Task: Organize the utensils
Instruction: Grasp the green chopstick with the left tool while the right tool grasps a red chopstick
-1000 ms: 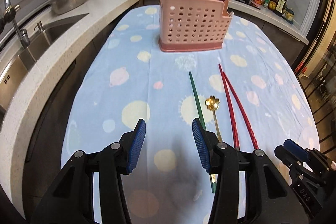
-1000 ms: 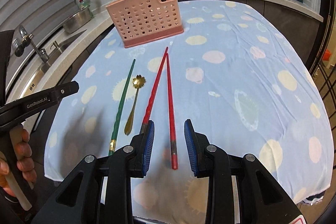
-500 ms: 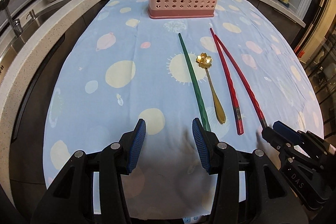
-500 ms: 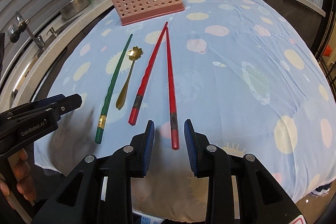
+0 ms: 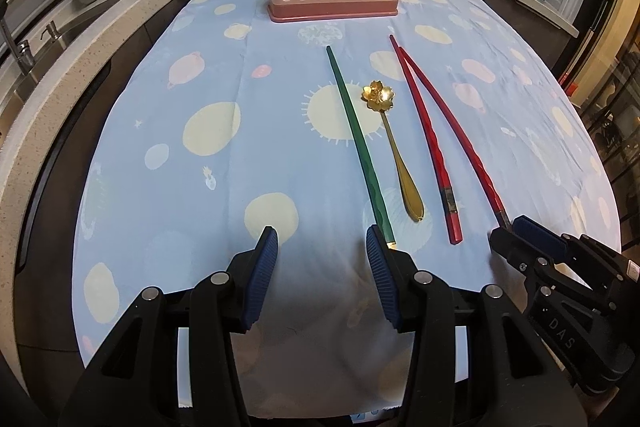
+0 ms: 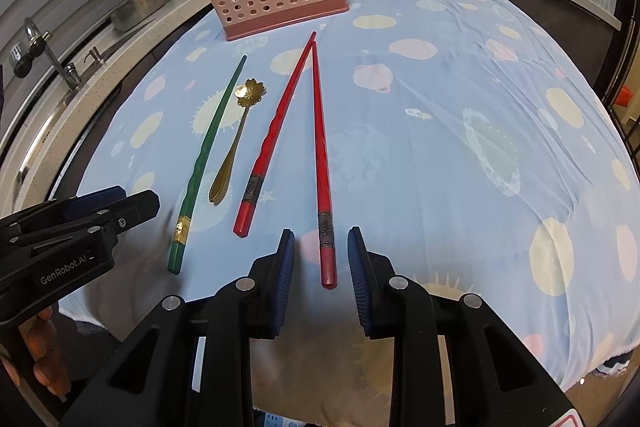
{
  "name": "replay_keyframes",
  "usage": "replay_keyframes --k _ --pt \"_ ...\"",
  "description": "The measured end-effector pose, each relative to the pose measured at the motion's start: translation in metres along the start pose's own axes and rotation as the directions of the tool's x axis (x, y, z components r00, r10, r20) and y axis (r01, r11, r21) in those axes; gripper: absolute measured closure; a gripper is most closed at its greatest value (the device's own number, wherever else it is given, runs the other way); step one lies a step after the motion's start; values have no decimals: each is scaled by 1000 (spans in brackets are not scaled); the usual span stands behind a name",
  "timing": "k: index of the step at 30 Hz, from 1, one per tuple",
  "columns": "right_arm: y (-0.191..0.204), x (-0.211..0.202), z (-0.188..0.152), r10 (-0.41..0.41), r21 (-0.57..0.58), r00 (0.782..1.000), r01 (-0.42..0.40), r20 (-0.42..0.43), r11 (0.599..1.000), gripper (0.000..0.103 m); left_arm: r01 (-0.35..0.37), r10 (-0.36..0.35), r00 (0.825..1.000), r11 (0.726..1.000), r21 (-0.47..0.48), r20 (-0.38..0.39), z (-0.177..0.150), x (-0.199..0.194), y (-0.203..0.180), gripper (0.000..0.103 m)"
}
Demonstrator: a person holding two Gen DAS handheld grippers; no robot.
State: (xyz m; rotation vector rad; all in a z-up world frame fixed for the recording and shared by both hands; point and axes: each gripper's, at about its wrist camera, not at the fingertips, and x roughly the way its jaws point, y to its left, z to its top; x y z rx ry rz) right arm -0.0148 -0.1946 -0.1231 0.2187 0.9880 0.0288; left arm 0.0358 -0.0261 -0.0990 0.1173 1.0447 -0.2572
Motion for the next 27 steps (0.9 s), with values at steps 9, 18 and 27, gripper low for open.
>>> replay_keyframes --k 9,18,27 --pt "0 3 -1 -18 -13 1000 18 3 1000 85 7 -6 1000 1000 9 -14 -2 5 -4 55" --pt "2 3 -2 -33 -36 999 33 9 999 91 21 -21 1000 1000 21 -24 -3 9 -11 50" --pt "3 3 -3 -32 -39 999 32 9 999 92 15 -14 999 999 41 -37 -5 17 -19 48"
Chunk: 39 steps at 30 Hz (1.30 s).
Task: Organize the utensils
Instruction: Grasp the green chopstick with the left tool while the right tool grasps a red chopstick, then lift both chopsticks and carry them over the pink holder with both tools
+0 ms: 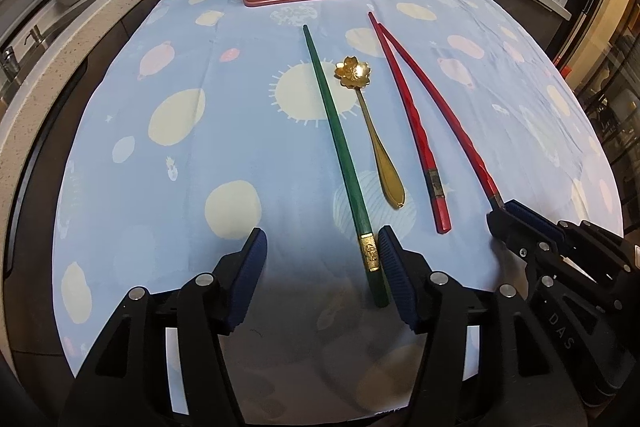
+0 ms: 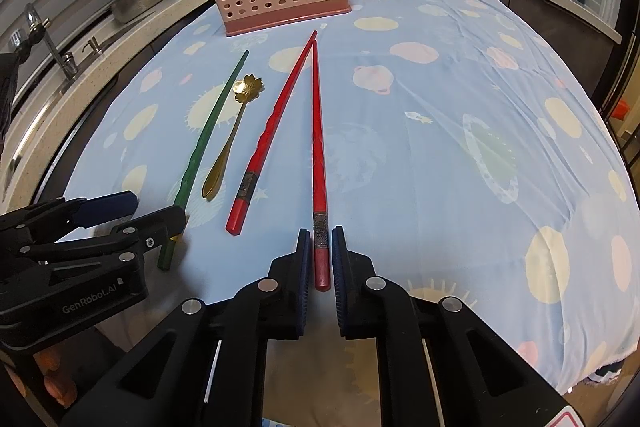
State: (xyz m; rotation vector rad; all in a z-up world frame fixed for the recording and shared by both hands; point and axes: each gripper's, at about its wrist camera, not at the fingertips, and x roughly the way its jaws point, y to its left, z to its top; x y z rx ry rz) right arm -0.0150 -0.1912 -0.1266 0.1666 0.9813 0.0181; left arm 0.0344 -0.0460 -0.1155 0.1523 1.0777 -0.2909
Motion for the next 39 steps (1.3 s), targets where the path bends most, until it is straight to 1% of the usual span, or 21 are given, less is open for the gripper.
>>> replay_keyframes --k 12,14,17,18,19,20,21,24,28,33,39 --pt "0 0 0 -3 -3 1000 3 0 1000 92 -20 19 1000 999 26 23 -3 2 -4 47" --pt "1 0 0 -5 -6 1000 5 1 1000 92 -20 19 999 999 37 31 -4 1 -5 50" --pt "0 0 0 -4 -4 1000 4 0 1000 92 -14 13 999 999 34 37 -4 0 -2 64" --pt "1 0 0 -4 -2 1000 4 1 1000 93 -11 10 999 999 31 38 -5 -1 -1 73" --pt "1 0 0 -2 -1 1000 2 0 1000 95 -5 4 999 1000 28 38 -4 -2 1 82" --pt "0 -1 0 1 1 1000 -1 -1 1000 95 3 -4 999 1000 23 36 -4 -3 3 87" --pt "0 -1 0 3 3 1000 -3 -1 1000 95 13 -14 999 1000 18 33 -4 -3 5 95" --pt "0 -4 0 15 12 1000 -15 -2 1000 96 36 -36 999 999 -4 26 -4 -6 11 96" --pt "0 -14 3 23 20 1000 -23 19 1000 96 44 -43 998 999 -22 43 -2 -17 17 96" --pt "0 -33 13 35 28 997 -37 68 999 96 53 -50 996 998 -43 69 4 -36 25 96" --pt "-1 -61 31 56 43 988 -63 143 997 96 42 -35 992 998 -53 122 18 -61 32 96"
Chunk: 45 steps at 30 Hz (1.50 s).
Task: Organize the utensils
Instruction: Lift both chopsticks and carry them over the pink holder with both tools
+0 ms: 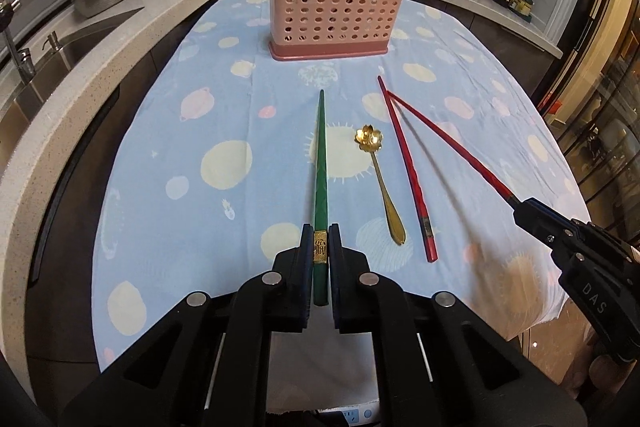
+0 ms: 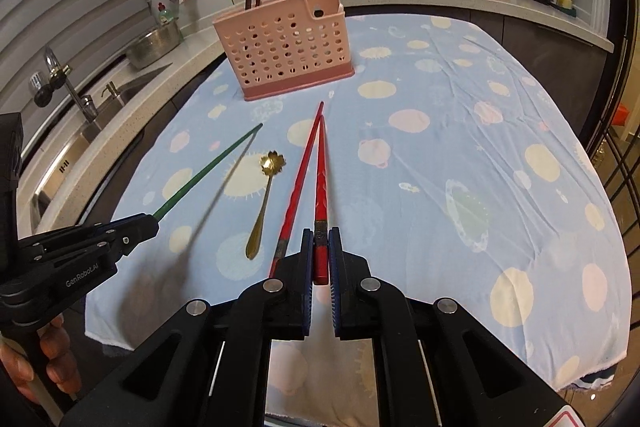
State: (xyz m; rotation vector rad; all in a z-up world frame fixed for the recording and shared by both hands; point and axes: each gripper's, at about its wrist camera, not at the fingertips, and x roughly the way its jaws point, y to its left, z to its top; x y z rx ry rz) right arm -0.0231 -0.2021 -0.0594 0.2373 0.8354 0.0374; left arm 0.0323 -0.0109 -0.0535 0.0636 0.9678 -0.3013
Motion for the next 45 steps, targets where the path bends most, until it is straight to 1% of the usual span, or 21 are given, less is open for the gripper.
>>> replay_keyframes --k 7,15,21,29,33,36,41,45 --pt "-3 -31 34 19 19 994 -21 108 1000 96 -10 11 997 1000 -11 77 26 -25 6 96" --pt "-2 -55 82 36 13 976 -40 214 999 96 -21 22 986 1000 -13 167 69 -44 12 96" --pt "3 -61 118 45 -9 960 -44 275 999 96 -11 14 976 1000 -16 219 103 -54 14 96" --pt "3 -65 160 64 -11 939 -64 337 998 96 -10 11 959 1000 -4 283 145 -68 15 96" --pt "3 -68 185 81 -10 925 -83 371 997 96 -16 14 945 1000 2 327 168 -78 15 96" --pt "4 -70 205 92 -16 912 -93 400 996 96 -19 15 930 1000 9 368 187 -89 13 96" --pt "10 -74 245 101 -31 883 -98 458 995 96 -33 25 903 999 12 430 223 -103 12 96" --pt "14 -70 277 124 -40 859 -121 496 992 96 -36 29 877 999 5 480 252 -112 11 96"
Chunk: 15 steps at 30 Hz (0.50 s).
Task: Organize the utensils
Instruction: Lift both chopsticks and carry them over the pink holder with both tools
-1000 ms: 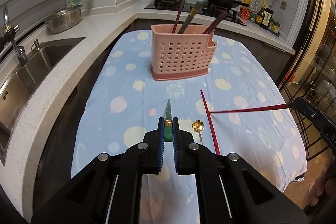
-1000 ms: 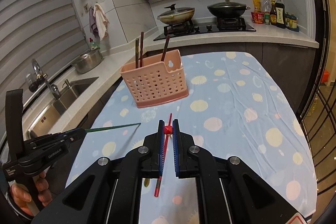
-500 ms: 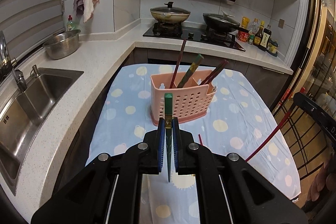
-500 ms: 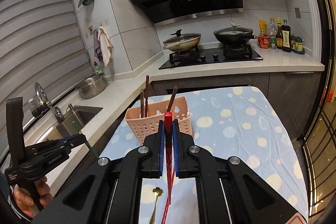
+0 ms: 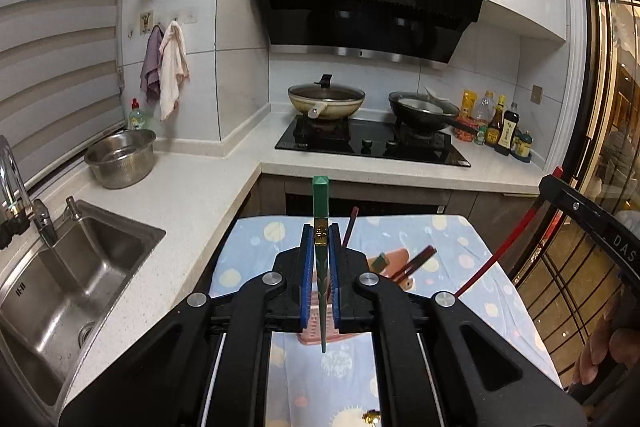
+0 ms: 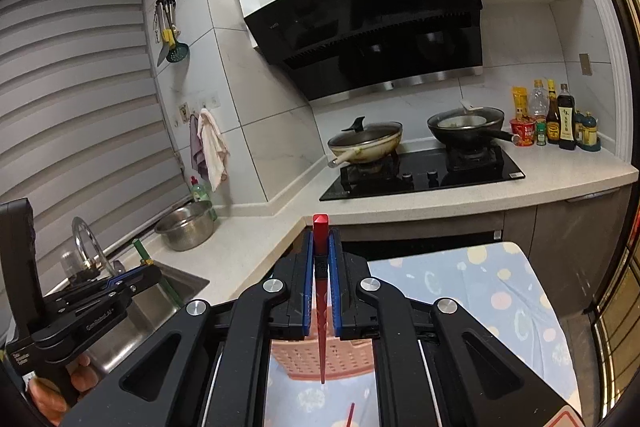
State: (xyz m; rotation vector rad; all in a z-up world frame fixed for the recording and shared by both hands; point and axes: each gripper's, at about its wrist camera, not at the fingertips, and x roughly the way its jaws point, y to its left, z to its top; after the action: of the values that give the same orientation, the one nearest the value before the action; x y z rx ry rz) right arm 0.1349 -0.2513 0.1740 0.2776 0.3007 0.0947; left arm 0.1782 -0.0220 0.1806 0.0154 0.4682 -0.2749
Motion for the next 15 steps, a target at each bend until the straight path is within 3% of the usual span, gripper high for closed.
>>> replay_keyframes --k 7,15 --pt "6 45 25 9 -5 1000 -9 23 1000 96 -7 8 999 1000 -11 42 33 23 2 96" --pt "9 95 19 -12 -17 999 12 -33 1000 96 -28 28 1000 1000 -3 7 35 59 -1 96"
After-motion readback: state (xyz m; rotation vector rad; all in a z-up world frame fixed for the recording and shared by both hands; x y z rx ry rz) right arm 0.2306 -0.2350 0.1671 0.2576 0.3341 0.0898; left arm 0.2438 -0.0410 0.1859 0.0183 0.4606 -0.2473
